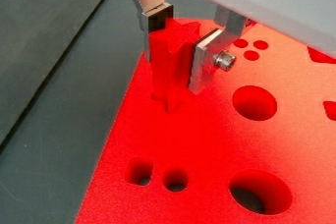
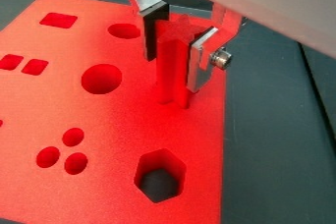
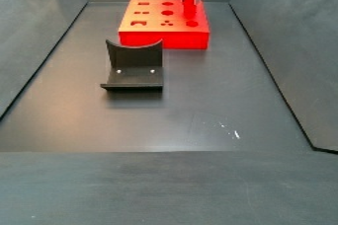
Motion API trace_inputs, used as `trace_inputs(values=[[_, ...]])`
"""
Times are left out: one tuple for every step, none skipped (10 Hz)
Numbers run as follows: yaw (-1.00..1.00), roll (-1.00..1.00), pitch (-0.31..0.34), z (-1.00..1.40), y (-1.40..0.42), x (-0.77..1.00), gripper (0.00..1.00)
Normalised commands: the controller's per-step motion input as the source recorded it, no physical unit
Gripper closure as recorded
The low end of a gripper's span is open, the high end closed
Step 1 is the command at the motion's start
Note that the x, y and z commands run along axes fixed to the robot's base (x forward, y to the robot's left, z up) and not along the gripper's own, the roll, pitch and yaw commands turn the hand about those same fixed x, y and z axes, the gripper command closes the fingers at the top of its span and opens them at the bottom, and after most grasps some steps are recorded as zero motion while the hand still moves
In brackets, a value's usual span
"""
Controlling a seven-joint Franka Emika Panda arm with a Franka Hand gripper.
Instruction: Insert the star object.
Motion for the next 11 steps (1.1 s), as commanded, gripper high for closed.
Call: trace_inputs(values=[[0.0, 0.01, -0.21, -0.83, -0.02, 0.0, 1.0], [0.05, 0.01, -0.234, -0.78, 0.0, 0.0, 1.0], [0.05, 0.18, -0.194, -0.72, -0.04, 0.0, 1.0], [0.05, 0.19, -0.176, -0.74, -0.04, 0.0, 1.0], [0.07, 0.2, -0.187, -0.73, -0.06, -0.01, 1.0], [0.09, 0.22, -0.18, -0.73, -0.06, -0.06, 1.0], [0.09, 0.26, -0.154, -0.73, -0.04, -0.1, 1.0], [0.0, 0.25, -0.056, -0.8, -0.02, 0.0, 1.0], [0.0, 0.0, 0.0, -0.04, 0.04, 0.0, 1.0], [0.0, 0.01, 0.0, 0.0, 0.0, 0.0, 1.0], [0.0, 0.0, 0.0, 0.0, 0.0, 0.0, 1.0]])
